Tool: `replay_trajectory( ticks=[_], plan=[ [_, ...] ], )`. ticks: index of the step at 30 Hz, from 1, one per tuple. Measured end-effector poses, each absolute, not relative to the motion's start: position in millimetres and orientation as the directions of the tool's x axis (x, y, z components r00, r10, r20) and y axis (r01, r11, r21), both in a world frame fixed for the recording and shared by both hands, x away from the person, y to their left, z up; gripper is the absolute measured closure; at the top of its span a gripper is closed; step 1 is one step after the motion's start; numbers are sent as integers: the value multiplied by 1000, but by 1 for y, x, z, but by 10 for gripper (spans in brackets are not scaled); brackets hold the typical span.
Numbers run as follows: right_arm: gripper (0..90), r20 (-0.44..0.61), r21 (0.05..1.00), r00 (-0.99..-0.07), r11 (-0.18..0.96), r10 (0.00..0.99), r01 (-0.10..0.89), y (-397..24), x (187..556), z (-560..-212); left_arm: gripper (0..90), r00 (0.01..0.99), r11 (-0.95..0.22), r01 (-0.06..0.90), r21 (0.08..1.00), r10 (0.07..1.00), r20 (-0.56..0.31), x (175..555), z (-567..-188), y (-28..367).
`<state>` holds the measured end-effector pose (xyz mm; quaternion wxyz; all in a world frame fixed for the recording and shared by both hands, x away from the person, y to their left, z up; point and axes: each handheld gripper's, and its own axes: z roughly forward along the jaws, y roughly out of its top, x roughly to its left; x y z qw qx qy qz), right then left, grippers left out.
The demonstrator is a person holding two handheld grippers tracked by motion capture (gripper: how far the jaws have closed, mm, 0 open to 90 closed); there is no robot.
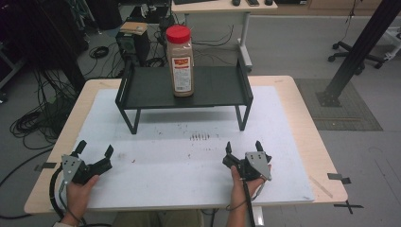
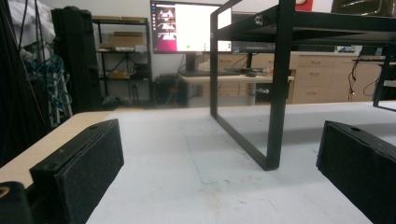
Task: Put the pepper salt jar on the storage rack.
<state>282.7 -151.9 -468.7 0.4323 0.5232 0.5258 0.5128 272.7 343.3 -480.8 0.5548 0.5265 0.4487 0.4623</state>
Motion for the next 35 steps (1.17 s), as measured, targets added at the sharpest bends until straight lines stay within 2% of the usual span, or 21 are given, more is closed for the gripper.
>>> replay_trajectory(
  ticks=[35],
  plan=[
    [17, 57, 991, -62, -49, 996, 126, -152, 282, -476, 10, 157, 19, -41, 999, 987, -12, 272, -481, 343]
  ],
)
